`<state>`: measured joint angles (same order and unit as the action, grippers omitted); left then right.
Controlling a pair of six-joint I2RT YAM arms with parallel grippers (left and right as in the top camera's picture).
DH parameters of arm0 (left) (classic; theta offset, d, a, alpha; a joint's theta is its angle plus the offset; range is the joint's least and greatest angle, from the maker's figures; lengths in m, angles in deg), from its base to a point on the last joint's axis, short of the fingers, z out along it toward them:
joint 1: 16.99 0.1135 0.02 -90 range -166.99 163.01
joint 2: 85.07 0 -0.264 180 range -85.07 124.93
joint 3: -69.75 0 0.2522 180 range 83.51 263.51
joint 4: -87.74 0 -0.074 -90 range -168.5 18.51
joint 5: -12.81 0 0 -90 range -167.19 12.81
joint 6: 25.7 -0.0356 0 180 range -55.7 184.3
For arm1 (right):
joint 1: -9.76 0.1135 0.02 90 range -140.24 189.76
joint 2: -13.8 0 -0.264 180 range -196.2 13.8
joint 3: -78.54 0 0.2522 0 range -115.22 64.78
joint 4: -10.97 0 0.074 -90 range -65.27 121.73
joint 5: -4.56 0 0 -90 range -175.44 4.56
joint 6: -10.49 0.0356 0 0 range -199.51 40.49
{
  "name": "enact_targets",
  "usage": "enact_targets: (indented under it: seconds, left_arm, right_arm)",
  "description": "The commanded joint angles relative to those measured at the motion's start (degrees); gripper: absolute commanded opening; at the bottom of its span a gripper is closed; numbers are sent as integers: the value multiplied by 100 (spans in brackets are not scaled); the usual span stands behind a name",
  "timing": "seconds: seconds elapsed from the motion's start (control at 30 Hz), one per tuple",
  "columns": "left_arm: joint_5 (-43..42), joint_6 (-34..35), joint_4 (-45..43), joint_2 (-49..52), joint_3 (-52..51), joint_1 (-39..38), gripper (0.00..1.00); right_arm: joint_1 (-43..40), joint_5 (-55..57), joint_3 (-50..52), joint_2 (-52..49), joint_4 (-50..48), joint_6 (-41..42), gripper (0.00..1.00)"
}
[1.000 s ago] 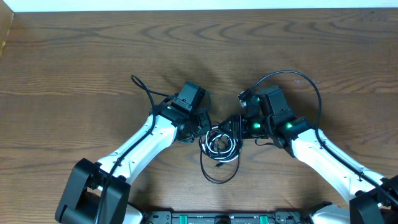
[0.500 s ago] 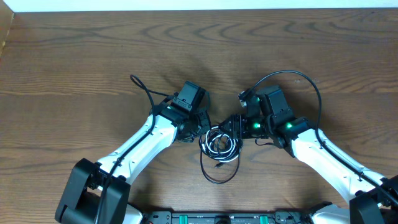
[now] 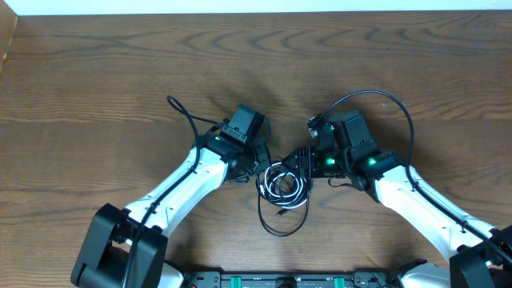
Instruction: Untangle cables
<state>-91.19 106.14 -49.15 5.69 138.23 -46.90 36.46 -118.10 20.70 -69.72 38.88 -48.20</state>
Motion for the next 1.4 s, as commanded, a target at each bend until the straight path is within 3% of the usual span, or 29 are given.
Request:
enact_targets:
  seconds: [0.0, 0.7, 1.03, 1.37]
  left_arm:
    - [125, 24, -17, 24, -15, -7, 8]
    - [125, 24, -35, 24, -15, -7, 8]
    - [125, -173, -439, 24, -15, -7, 8]
    - [122, -170, -439, 24, -15, -7, 8]
  right_arm:
    - [39, 20, -4, -7, 4, -74, 51]
    - [39, 17, -4, -7, 2, -74, 51]
    - [-33, 13, -4, -7, -144, 52, 49]
    - [-293, -695, -4, -7, -420, 142, 49]
